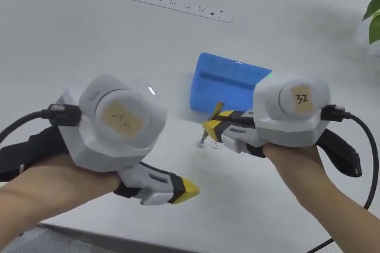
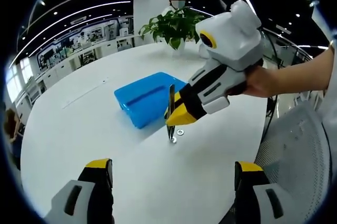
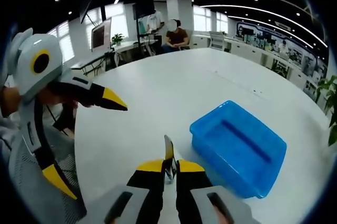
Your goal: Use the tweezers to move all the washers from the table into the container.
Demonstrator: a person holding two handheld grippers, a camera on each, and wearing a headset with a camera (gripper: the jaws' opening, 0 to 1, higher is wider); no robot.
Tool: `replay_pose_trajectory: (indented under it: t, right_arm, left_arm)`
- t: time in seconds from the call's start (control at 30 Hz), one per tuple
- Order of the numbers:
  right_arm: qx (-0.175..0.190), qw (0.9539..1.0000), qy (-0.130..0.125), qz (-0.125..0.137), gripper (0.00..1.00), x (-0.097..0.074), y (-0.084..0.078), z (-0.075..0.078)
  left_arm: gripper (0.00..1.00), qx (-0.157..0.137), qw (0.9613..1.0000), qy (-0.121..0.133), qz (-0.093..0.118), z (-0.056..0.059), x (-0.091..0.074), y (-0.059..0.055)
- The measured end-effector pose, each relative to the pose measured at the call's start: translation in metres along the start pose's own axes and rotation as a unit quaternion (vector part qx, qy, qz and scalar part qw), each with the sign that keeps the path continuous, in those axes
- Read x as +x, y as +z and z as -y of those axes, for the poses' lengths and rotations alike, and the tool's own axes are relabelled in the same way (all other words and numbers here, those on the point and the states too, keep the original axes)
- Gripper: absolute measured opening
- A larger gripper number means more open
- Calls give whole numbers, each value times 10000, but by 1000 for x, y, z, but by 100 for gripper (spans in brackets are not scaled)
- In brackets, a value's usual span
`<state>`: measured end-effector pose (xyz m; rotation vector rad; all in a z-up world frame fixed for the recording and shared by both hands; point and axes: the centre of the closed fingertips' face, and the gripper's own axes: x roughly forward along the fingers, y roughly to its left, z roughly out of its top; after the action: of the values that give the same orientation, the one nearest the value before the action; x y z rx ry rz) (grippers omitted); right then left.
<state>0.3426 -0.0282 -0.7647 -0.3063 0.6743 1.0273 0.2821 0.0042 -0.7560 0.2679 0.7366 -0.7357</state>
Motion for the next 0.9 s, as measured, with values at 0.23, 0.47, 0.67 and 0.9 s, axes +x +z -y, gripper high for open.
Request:
replay_pose_trajectory:
  t: [0.23, 0.47, 0.67, 0.9]
  right_arm:
    - [-42, 9997, 0, 251, 3, -14, 27, 2]
    - [-237, 9976, -258, 604, 3, -28, 60, 21]
    - [-141, 9954, -506, 798, 3, -30, 75, 45]
    - [281, 9926, -718, 941, 3, -18, 77, 67]
  left_arm:
    - [99, 30, 10000, 55, 64, -5, -2, 4]
    - [99, 46, 10000, 80, 30, -7, -4, 3]
    - [99, 45, 10000, 78, 6, -6, -2, 2]
    - [99, 33, 10000, 81, -26, -8, -1, 1]
